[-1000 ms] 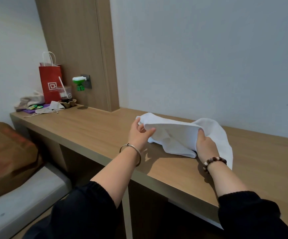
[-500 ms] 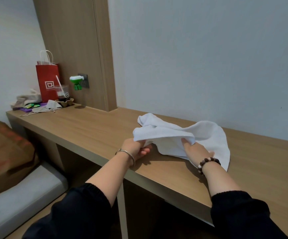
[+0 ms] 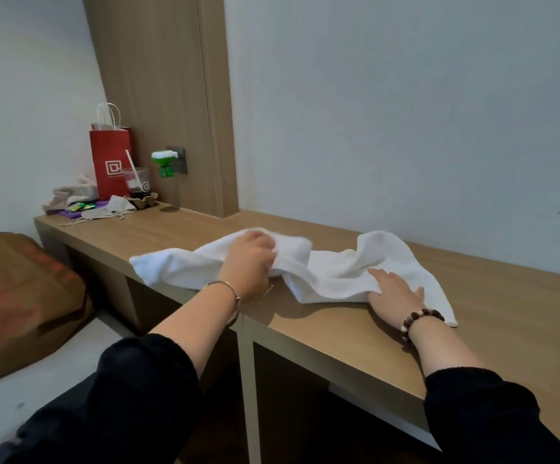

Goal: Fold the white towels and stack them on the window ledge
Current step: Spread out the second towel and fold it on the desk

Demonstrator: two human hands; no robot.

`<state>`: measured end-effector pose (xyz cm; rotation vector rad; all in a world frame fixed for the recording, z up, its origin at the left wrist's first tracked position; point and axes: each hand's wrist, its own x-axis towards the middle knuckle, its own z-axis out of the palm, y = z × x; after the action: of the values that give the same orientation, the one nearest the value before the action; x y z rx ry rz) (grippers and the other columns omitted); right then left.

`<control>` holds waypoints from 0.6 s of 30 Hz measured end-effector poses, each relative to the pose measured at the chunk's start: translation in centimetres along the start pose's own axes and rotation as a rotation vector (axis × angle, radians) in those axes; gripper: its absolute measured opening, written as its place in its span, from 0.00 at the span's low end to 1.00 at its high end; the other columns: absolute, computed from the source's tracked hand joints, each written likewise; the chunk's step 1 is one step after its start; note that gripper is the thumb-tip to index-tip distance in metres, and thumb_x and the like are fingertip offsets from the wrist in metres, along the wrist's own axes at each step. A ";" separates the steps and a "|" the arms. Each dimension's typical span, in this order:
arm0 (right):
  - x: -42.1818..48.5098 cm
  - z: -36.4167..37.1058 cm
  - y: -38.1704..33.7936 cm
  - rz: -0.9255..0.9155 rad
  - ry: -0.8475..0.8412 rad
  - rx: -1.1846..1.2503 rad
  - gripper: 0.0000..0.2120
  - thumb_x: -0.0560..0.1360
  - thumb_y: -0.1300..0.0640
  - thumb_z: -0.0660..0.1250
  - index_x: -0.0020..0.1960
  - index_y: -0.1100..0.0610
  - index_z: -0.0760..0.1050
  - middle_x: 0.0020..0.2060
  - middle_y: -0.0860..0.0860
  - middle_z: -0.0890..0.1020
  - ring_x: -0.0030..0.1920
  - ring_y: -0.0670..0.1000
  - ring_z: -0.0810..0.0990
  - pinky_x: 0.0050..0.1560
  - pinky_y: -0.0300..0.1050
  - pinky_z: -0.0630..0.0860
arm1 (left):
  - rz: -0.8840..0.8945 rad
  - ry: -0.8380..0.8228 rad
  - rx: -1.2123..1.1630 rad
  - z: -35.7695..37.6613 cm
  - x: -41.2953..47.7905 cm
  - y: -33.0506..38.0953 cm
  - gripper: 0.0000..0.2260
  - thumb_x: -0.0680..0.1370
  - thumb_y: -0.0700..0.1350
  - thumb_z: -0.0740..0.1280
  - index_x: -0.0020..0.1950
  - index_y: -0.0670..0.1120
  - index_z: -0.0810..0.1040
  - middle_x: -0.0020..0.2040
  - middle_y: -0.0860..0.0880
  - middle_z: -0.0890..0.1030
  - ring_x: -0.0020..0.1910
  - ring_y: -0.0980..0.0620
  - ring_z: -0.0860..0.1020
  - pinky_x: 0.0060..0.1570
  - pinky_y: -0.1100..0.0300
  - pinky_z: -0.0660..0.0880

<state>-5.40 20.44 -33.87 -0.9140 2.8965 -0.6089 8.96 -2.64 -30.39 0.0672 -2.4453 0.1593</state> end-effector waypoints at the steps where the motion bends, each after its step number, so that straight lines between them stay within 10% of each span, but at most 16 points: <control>1: -0.2 0.1 -0.2 -0.061 -0.031 -0.005 0.25 0.80 0.47 0.55 0.76 0.46 0.54 0.75 0.47 0.59 0.75 0.51 0.55 0.73 0.64 0.46 | -0.105 -0.150 0.046 0.5 -1.1 0.5 0.10 0.72 0.39 0.63 0.44 0.45 0.83 0.57 0.45 0.78 0.59 0.42 0.72 0.62 0.52 0.68; 5: -0.7 0.3 -1.3 -0.165 -0.132 -0.002 0.24 0.78 0.38 0.53 0.72 0.43 0.62 0.73 0.45 0.64 0.74 0.50 0.58 0.71 0.64 0.43 | -0.296 -0.292 0.026 1.9 -3.9 1.0 0.11 0.76 0.45 0.61 0.54 0.49 0.81 0.75 0.49 0.57 0.75 0.47 0.50 0.72 0.46 0.50; 8: -0.9 -0.2 -1.7 -0.072 -0.099 -0.094 0.20 0.83 0.48 0.47 0.74 0.47 0.60 0.68 0.49 0.73 0.69 0.54 0.68 0.72 0.66 0.49 | -0.289 -0.396 0.083 2.2 -4.0 1.1 0.15 0.78 0.44 0.58 0.60 0.51 0.79 0.78 0.53 0.47 0.76 0.48 0.40 0.70 0.37 0.40; 10: -0.4 -0.2 -1.5 -0.008 0.059 -0.174 0.20 0.82 0.53 0.44 0.70 0.52 0.64 0.55 0.52 0.80 0.59 0.55 0.75 0.72 0.64 0.52 | -0.324 -0.446 0.068 2.3 -3.4 1.0 0.19 0.79 0.45 0.52 0.64 0.49 0.76 0.77 0.51 0.57 0.77 0.50 0.50 0.71 0.40 0.39; 14: 0.1 -0.4 -1.0 0.061 0.374 -0.074 0.28 0.81 0.49 0.41 0.29 0.57 0.68 0.27 0.51 0.73 0.37 0.56 0.74 0.63 0.52 0.65 | -0.534 -0.223 -0.097 1.3 -2.2 0.5 0.22 0.72 0.46 0.43 0.45 0.45 0.77 0.50 0.48 0.82 0.54 0.45 0.76 0.69 0.54 0.51; 18: -0.4 0.3 -1.4 -0.186 0.431 0.011 0.18 0.77 0.52 0.47 0.36 0.56 0.71 0.33 0.51 0.76 0.39 0.55 0.73 0.47 0.48 0.68 | -0.614 -0.088 -0.192 1.2 -0.2 2.4 0.14 0.80 0.52 0.53 0.54 0.48 0.76 0.52 0.44 0.81 0.55 0.42 0.76 0.52 0.53 0.68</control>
<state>-4.28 19.51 -33.68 -1.1930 3.1905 -0.9417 8.13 -0.47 -31.67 0.7386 -2.3942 -0.3547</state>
